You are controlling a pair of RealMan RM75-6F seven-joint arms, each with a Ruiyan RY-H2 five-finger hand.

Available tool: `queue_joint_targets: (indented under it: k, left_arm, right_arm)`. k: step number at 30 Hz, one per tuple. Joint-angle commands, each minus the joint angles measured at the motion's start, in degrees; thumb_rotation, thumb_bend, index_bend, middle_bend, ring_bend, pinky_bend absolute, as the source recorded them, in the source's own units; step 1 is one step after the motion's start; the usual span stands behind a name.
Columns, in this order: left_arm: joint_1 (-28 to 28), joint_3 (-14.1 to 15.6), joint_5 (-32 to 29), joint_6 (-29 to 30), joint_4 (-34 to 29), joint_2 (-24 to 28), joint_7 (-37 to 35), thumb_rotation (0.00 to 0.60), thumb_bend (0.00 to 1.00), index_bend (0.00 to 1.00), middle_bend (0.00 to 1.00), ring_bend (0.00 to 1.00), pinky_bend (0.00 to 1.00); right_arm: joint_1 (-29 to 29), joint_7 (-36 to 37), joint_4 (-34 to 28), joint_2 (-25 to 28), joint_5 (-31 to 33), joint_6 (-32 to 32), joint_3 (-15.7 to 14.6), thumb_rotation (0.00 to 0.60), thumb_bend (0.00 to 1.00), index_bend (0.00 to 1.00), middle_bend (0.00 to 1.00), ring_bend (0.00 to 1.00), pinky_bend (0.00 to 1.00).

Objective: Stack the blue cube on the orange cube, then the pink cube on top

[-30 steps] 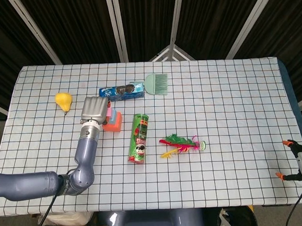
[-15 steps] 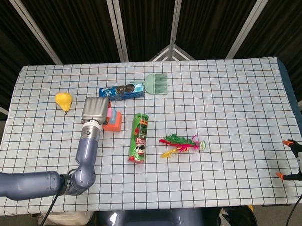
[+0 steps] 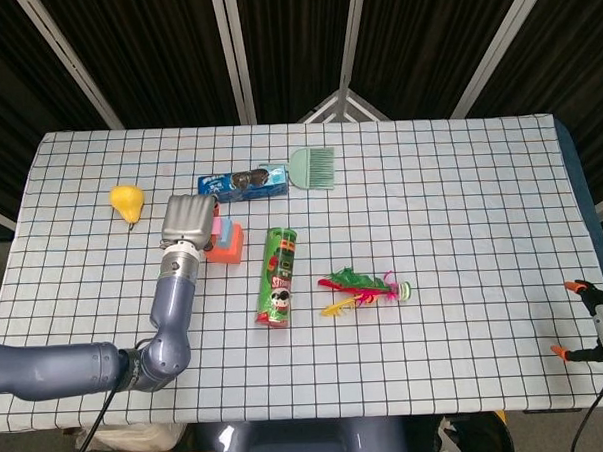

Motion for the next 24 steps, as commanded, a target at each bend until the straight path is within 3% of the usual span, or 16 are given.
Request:
queue_joint_targets:
  k: [1, 24]
  left_arm:
    - [0.0, 0.1, -0.1, 0.0, 0.0, -0.1, 0.0, 0.6, 0.4, 0.44, 0.89, 0.76, 0.88]
    - [-0.4, 0.2, 0.0, -0.1, 0.8, -0.5, -0.2, 0.6, 0.4, 0.44, 0.89, 0.76, 0.88]
  right_arm:
    - [0.0, 0.0, -0.1, 0.1, 0.1, -0.1, 0.0, 0.6, 0.11, 0.14, 0.09, 0.1, 0.06]
    - [0.1, 0.3, 0.0, 0.2, 0.2, -0.6, 0.0, 0.6, 0.11, 0.14, 0.09, 0.1, 0.06]
